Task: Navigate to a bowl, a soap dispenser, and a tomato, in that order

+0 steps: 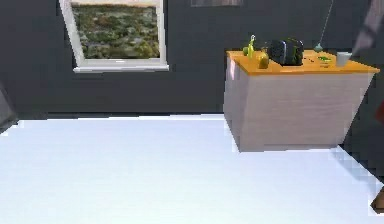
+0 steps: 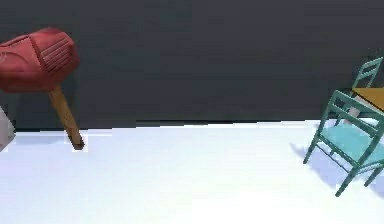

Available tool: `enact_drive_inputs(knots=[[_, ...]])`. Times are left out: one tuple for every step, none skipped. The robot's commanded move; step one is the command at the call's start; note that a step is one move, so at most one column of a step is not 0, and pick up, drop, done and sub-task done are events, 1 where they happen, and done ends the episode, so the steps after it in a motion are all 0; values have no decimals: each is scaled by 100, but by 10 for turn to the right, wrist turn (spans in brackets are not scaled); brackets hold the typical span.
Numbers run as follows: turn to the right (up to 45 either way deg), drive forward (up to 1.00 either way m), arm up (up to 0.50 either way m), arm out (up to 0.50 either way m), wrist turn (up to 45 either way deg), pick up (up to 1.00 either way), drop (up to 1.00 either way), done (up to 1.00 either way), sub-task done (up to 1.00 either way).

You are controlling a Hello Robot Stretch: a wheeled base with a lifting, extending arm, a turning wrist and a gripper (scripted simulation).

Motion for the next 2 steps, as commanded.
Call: enact_drive_inputs(knots=[[0,100,0,0,0,0,0,0,0],[0,100,0,0,0,0,0,0,0]])
